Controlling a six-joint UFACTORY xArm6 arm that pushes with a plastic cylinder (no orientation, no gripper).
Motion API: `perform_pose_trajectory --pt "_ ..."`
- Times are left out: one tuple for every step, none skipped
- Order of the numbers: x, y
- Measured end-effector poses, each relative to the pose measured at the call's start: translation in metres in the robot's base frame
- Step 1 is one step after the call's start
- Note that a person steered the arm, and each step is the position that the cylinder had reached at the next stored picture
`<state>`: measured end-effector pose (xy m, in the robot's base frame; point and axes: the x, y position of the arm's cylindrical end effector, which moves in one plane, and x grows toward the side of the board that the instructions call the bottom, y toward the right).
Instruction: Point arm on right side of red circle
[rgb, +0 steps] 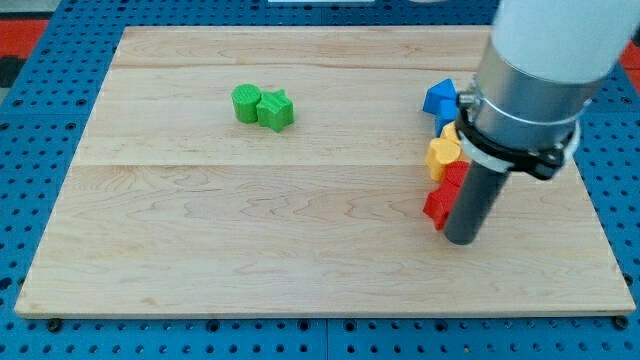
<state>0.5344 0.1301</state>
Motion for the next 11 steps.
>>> perform_pose_trajectory --pt "-0.026 -0.055" --pt "-0.014 -0.067" --pt "0.021 -0.070" --pt "0.014 -0.036" --pt "0.008 0.022" --pt "-0.005 0.067" --pt "-0.052 0.088" --pt "-0.078 0.074" --pt "-0.068 0.053" --pt "-0.052 0.032" --pt "-0.038 0.011"
